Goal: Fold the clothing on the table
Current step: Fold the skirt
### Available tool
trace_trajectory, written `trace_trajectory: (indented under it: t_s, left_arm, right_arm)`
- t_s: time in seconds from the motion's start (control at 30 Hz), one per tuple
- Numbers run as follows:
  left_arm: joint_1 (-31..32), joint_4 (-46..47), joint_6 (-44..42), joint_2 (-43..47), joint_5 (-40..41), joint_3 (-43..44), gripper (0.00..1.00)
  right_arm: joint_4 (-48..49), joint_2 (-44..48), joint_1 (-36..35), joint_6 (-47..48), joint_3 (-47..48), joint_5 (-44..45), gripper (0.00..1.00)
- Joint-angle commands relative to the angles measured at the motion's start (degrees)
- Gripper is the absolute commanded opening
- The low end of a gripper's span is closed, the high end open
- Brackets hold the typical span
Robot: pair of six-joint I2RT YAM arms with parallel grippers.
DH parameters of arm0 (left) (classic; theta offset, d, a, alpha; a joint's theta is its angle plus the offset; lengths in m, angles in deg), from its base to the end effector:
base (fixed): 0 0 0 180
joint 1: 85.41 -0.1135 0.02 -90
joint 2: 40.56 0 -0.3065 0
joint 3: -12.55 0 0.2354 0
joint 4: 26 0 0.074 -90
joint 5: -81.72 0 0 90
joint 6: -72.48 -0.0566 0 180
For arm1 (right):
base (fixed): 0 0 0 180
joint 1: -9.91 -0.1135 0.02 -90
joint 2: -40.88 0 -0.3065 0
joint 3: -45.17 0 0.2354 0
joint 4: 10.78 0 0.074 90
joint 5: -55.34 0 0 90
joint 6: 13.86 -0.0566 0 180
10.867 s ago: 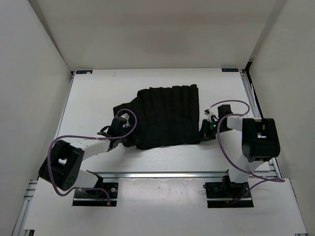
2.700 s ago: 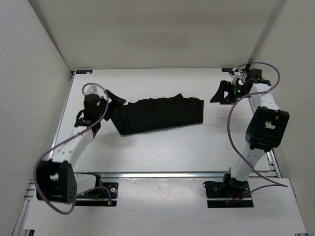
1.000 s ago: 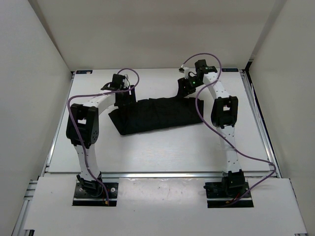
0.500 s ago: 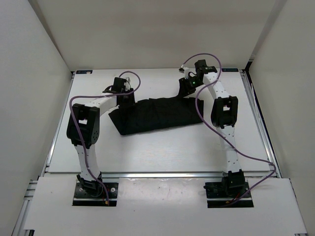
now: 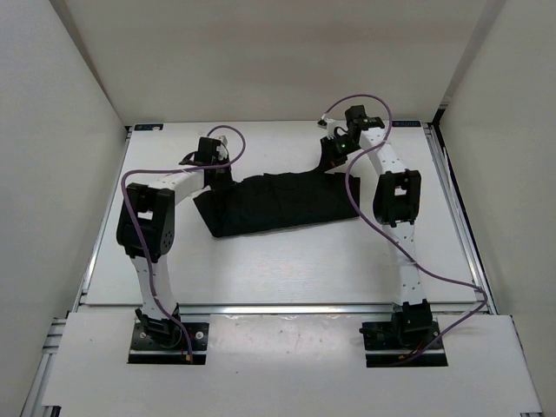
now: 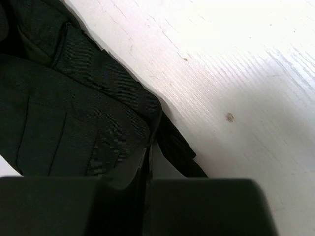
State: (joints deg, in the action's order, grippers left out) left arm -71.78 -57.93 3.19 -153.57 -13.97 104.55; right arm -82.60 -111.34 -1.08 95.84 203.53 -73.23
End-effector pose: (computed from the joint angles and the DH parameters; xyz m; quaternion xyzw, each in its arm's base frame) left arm 0.4244 -0.1087 0.2072 -0.0427 0.9462 -0.1387 0.2894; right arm 0.5567 0.1441 0.1738 -0.3113 0.8714 0.3068 0.2228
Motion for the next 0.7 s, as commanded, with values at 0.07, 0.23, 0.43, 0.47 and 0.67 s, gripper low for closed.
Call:
trace_trajectory:
  t_s: [0.07, 0.23, 0.43, 0.47, 0.67]
  left_arm:
    - [0.17, 4.06, 0.82, 8.58, -1.77, -3.65, 0.0]
    - [0.78, 5.48, 1.7, 13.33, -2.48, -6.39, 0.0]
    - [2.72, 6.88, 2.49, 18.78, -3.18, -9.55, 0.0]
    - [3.07, 7.41, 2.75, 19.84, -3.18, -10.77, 0.0]
    - [3.77, 8.12, 5.39, 22.74, -5.02, -14.99, 0.0]
  right_arm:
    - [-1.91, 6.31, 4.03, -0.72, -0.14, -3.43, 0.0]
    - [-5.07, 11.86, 7.28, 2.09, -6.55, -6.78, 0.0]
    - [-10.17, 15.55, 10.45, 4.99, -5.78, -9.95, 0.0]
    - [-10.79, 15.38, 10.63, 5.17, -5.08, -10.21, 0.0]
    - [-19.22, 14.23, 10.02, 10.0, -6.2, -11.0, 0.0]
